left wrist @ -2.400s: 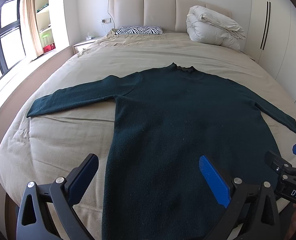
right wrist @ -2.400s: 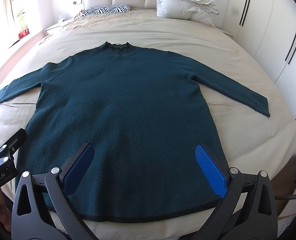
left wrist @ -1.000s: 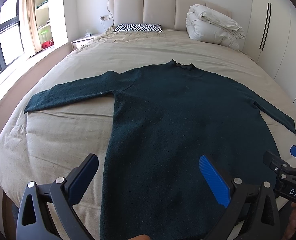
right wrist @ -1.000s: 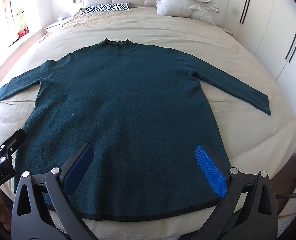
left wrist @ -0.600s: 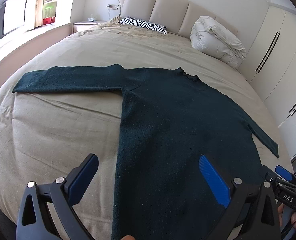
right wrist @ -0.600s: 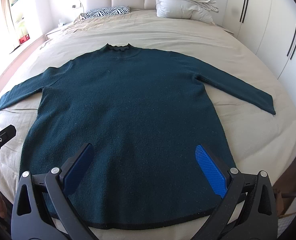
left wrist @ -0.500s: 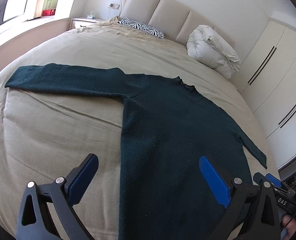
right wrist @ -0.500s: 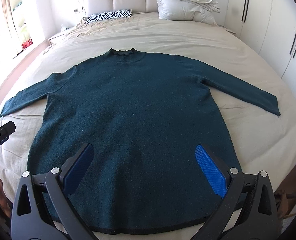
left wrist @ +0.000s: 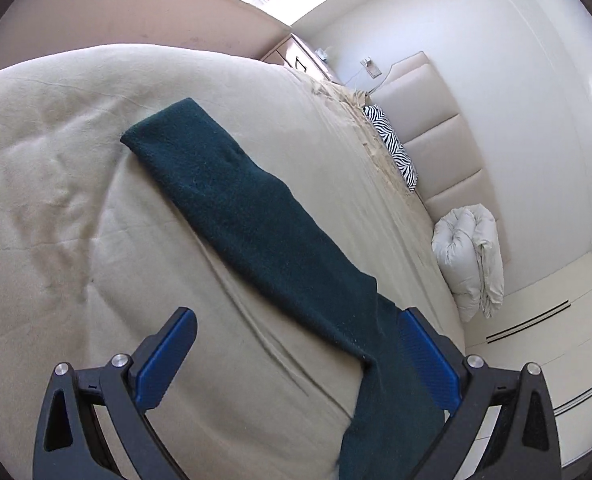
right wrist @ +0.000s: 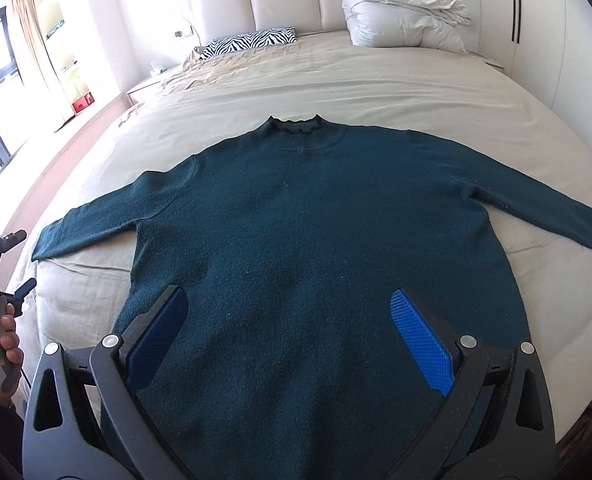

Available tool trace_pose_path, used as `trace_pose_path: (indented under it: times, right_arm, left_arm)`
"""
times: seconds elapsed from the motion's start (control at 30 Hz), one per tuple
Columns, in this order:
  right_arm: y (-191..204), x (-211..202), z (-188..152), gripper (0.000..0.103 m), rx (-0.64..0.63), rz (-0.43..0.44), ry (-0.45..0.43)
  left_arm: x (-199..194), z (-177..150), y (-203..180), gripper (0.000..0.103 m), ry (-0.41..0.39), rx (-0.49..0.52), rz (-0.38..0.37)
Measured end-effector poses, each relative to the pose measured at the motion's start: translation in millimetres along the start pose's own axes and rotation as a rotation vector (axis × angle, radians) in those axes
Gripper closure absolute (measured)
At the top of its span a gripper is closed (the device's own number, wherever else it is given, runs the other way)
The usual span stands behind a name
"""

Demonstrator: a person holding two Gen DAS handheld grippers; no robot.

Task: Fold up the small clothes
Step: 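Grasp the sweater sleeve cuff with the left gripper and lift it, then carry the sleeve across the sweater body with the left gripper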

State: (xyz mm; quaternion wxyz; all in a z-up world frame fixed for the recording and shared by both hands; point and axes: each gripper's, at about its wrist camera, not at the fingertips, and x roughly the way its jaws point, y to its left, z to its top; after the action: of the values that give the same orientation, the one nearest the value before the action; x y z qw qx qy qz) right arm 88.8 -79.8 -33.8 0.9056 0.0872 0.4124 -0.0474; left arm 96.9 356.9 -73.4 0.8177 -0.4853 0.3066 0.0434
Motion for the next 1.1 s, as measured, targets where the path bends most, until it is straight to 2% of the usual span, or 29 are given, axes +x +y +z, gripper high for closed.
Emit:
trace_pose_path:
  times: [0.13, 0.37, 0.53, 0.63, 0.73, 0.8, 0.83, 0.9, 1.0, 1.1]
  right_arm:
    - [15, 13, 9, 0.001, -0.001, 0.037, 0.000]
    - [26, 37, 16, 0.002, 0.011, 0.085, 0.024]
    - [19, 47, 13, 0.003, 0.041, 0.097, 0.041]
    - [13, 50, 10, 0.008, 0.053, 0.104, 0.053]
    - [9, 51, 9, 0.014, 0.064, 0.107, 0.051]
    - [6, 53, 9, 0.019, 0.067, 0.114, 0.054]
    - [4, 54, 9, 0.024, 0.069, 0.121, 0.057]
    - [0, 55, 9, 0.030, 0.074, 0.134, 0.060]
    - [-9, 59, 9, 0.038, 0.098, 0.153, 0.073]
    - [-19, 64, 11, 0.038, 0.136, 0.176, 0.089]
  left_arm:
    - [13, 37, 36, 0.002, -0.055, -0.187, -0.081]
    - [37, 55, 77, 0.011, -0.098, -0.410, -0.107]
    - [42, 63, 81, 0.012, -0.160, -0.434, -0.097]
    - [47, 70, 79, 0.014, -0.175, -0.424, -0.078]
    - [56, 79, 83, 0.042, -0.178, -0.429, -0.059]
    - [65, 85, 87, 0.086, -0.158, -0.434, -0.045]
    - [69, 86, 86, 0.097, -0.144, -0.428, -0.028]
    - [66, 87, 76, 0.095, -0.150, -0.364, -0.008]
    - [57, 77, 30, 0.095, -0.163, -0.151, 0.029]
    - [51, 38, -45, 0.095, -0.162, 0.219, 0.072]
